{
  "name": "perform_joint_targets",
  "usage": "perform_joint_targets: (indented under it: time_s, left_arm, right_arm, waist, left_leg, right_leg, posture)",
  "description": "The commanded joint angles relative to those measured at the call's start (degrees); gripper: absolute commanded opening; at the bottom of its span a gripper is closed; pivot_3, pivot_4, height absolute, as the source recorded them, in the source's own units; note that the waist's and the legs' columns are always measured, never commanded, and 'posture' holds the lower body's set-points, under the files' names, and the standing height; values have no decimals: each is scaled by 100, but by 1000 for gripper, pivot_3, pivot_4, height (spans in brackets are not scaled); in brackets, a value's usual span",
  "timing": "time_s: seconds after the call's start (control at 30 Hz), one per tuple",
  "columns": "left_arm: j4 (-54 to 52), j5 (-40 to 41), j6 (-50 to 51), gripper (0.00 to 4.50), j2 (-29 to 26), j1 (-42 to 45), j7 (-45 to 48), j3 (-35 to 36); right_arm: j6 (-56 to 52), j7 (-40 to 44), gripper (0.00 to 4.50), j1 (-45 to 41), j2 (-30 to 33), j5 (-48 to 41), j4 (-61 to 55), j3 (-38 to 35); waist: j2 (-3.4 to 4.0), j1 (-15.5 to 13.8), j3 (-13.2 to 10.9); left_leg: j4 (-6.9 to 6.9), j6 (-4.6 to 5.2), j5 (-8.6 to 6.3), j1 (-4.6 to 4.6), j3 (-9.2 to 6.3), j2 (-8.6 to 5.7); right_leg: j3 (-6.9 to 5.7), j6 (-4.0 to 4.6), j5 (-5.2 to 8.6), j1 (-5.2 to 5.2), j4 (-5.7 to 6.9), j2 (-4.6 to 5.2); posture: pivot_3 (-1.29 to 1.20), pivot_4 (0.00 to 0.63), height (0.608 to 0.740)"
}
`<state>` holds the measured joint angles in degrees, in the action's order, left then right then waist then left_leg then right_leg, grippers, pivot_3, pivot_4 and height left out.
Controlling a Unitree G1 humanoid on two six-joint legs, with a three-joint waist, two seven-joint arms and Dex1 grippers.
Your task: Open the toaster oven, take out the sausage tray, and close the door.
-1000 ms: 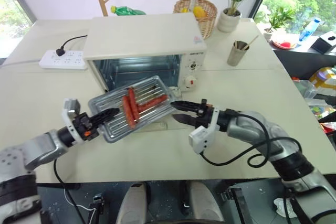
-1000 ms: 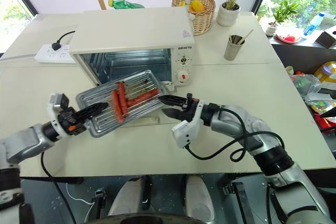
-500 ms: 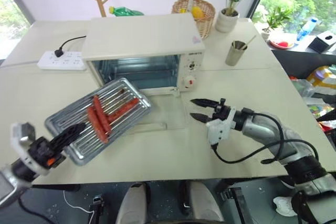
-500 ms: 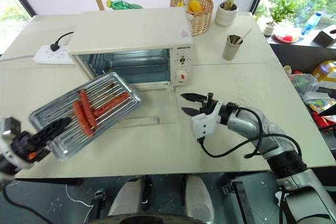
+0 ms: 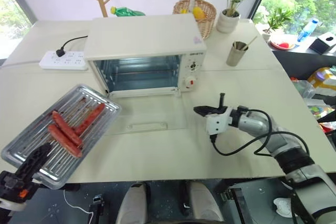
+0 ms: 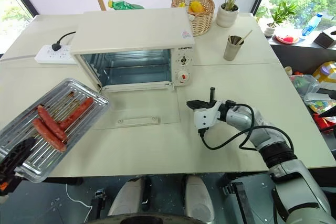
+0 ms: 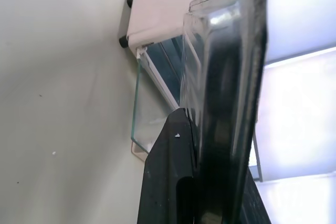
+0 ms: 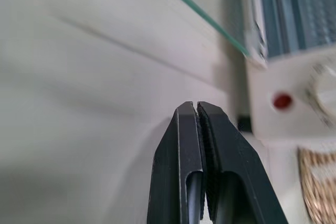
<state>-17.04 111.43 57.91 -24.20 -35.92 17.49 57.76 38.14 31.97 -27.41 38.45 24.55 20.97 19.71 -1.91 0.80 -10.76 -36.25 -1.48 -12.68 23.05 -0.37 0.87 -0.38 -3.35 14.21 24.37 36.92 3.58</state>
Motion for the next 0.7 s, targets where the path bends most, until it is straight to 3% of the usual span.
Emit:
perform_joint_targets:
  time_s: [0.03,0.3,0.7]
  left_arm:
    - [-41,157,-174,0,100,-72,125,435]
    - [-77,157,-403,0,343,12,-19,598]
    - [653,157,-455,0,226,172,-148,1018]
  right_arm:
    - [176,-22,106,-135,-95,48,-32,67]
    - [395,-6,106,-111,-194,139,-153,209]
    - [468,97,106,-170,-279,64,-385,232]
  waist:
    - [0,0,0]
    - [-25,-3,15]
    - [-39,-4,24]
  left_leg:
    - [0,0,0,0,0,0]
    - [0,0,0,0,-1,2]
    - [1,0,-1,0,0,4]
  right_leg:
    - [0,0,0,0,0,0]
    - [0,0,0,0,-1,1]
    - [0,0,1,1,-2,0]
  posture:
    - [0,150,740]
    - [0,150,740]
    - [0,150,740]
